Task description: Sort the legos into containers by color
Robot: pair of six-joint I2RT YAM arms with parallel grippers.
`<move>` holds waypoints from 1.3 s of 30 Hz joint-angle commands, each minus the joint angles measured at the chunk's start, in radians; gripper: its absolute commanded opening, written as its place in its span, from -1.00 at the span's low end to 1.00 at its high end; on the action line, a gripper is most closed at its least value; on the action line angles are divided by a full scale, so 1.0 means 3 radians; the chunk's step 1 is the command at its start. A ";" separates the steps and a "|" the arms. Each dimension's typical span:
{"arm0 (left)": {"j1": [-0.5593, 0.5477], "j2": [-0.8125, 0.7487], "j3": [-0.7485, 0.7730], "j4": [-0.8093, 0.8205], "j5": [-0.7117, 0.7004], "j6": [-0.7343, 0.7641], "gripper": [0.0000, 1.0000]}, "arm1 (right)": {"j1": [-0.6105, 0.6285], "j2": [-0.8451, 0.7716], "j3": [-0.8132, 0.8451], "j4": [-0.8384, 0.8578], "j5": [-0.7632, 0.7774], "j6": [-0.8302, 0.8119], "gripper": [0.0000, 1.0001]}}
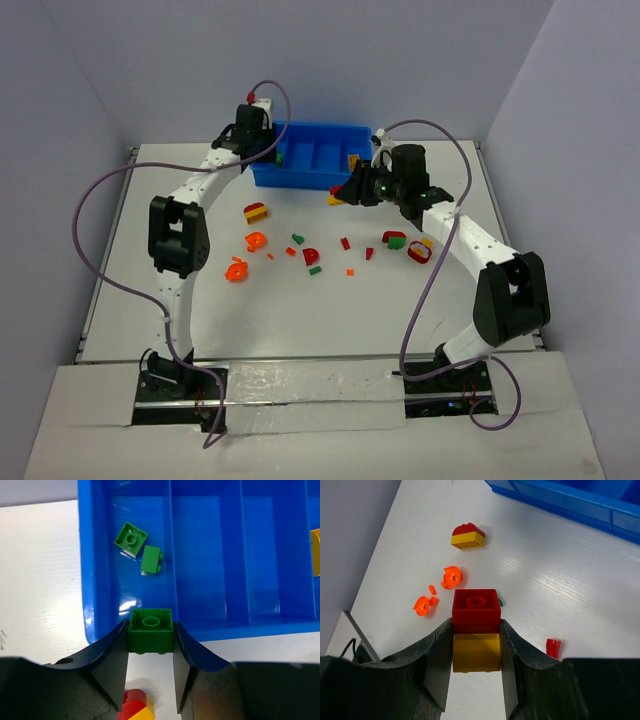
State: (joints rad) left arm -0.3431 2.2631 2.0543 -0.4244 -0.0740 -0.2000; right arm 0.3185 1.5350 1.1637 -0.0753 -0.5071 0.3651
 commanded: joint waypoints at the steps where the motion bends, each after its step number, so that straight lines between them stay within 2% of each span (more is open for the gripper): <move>1: -0.0002 0.0084 0.0138 0.0119 0.0185 0.0069 -0.94 | -0.0033 -0.0157 -0.0034 0.0036 -0.0043 -0.0087 -1.00; 12: -0.0002 0.0233 0.0192 0.0333 -0.0121 0.0153 -0.74 | -0.0044 -0.0116 -0.0008 0.0031 -0.0034 -0.0092 -1.00; 15: -0.0004 0.0264 0.0206 0.0325 -0.0196 0.0183 -0.27 | -0.0044 -0.0100 0.0005 0.0026 -0.0028 -0.0097 -1.00; 17: -0.0007 0.0294 0.0222 0.0274 -0.0217 0.0190 -0.08 | -0.0044 -0.0088 0.0026 0.0025 -0.0028 -0.0102 -1.00; 30: -0.0039 0.0185 0.0039 0.0110 -0.0145 0.0105 0.09 | -0.0044 -0.0053 0.0089 0.0026 -0.0028 -0.0097 -1.00; 34: -0.0048 0.0116 -0.0023 0.0084 -0.0110 0.0050 0.26 | -0.0044 -0.0049 0.0100 0.0026 -0.0028 -0.0097 -1.00; 39: -0.0058 0.0060 -0.0022 0.0001 -0.0042 -0.0022 0.29 | -0.0044 -0.0044 0.0104 0.0041 -0.0028 -0.0092 -1.00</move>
State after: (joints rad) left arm -0.3469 2.3457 2.0518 -0.3967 -0.1185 -0.1789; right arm 0.3134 1.5345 1.1538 -0.0834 -0.5098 0.3492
